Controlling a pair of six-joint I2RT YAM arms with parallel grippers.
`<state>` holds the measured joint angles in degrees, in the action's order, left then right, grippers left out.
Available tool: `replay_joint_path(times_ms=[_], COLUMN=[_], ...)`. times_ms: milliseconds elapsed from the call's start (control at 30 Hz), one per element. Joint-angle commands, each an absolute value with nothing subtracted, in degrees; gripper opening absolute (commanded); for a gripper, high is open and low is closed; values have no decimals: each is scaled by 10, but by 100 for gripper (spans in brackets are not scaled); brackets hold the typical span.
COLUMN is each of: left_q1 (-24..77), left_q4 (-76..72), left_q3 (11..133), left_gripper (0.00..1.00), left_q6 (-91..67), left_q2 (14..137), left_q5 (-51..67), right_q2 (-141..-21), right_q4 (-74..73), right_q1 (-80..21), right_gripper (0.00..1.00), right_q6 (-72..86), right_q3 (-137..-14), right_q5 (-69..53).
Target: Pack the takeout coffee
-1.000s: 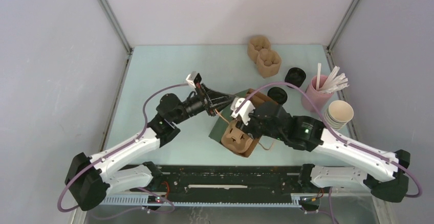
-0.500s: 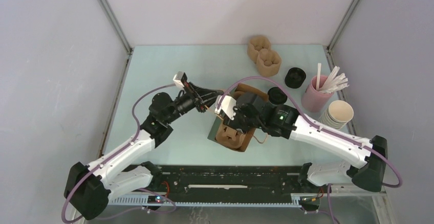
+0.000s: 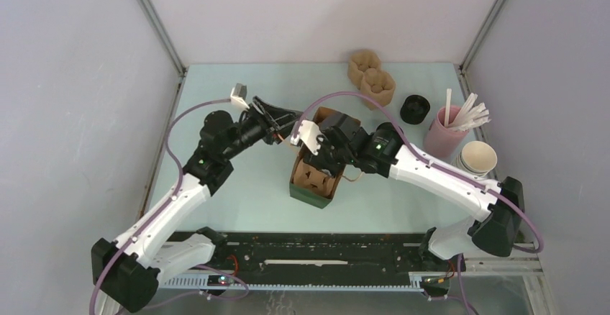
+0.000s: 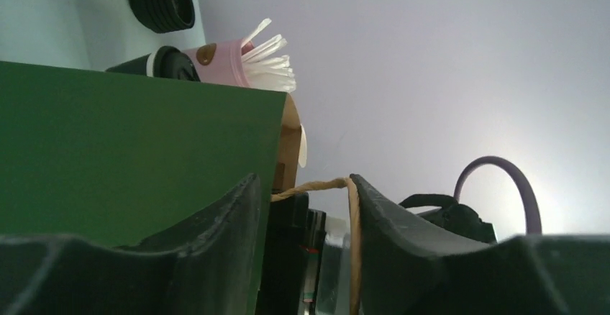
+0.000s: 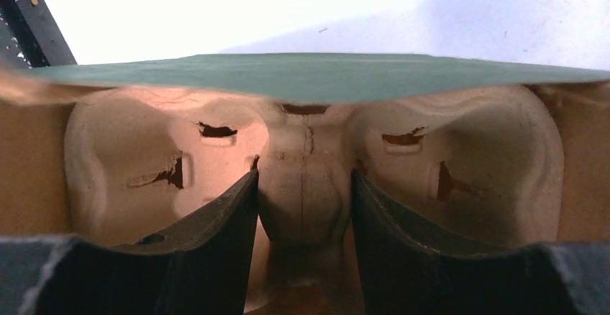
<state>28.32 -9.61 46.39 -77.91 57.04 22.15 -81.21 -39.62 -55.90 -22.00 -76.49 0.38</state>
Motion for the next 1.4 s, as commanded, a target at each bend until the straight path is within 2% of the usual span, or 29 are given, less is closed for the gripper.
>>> replay_joint_path(times_ms=[0, 200, 233, 433, 533, 567, 733, 833, 900, 1067, 1300, 1367], left_q1=[273, 259, 259, 264, 305, 332, 458, 482, 483, 494, 522, 526], left_q4=[2, 157, 184, 292, 326, 336, 386, 396, 403, 401, 400, 394], left_q3=[505, 539, 544, 562, 572, 577, 636, 657, 668, 685, 680, 676], left_gripper=[62, 91, 98, 100, 88, 81, 64, 62, 57, 50, 47, 51], left_q6=[-667, -535, -517, -411, -374, -364, -323, -310, -313, -308, -307, -310], left_q2=[530, 460, 449, 388, 383, 388, 454, 493, 511, 532, 552, 550], left_q5=[196, 96, 78, 45, 26, 7, -117, -131, -138, -144, -149, -147], right_q2=[-826, -858, -862, -860, -854, -853, -842, -835, -833, -830, -836, -840], right_q4=[-408, -418, -422, -416, -406, -405, -397, -387, -383, -377, -374, -374], right_q1=[-555, -545, -546, -545, -546, -546, -544, -543, -541, -540, -539, -536], right_gripper=[57, 58, 58, 59, 59, 59, 60, 60, 61, 61, 61, 61], right_q6=[-174, -130, -124, -81, -60, -56, -44, -42, -40, -40, -51, -52], right_q3=[-785, -815, -821, -829, -826, -825, -816, -806, -800, -787, -778, -775], right_q5=[-3, -8, -7, 0, -2, -2, -1, -3, -9, -8, -4, -3])
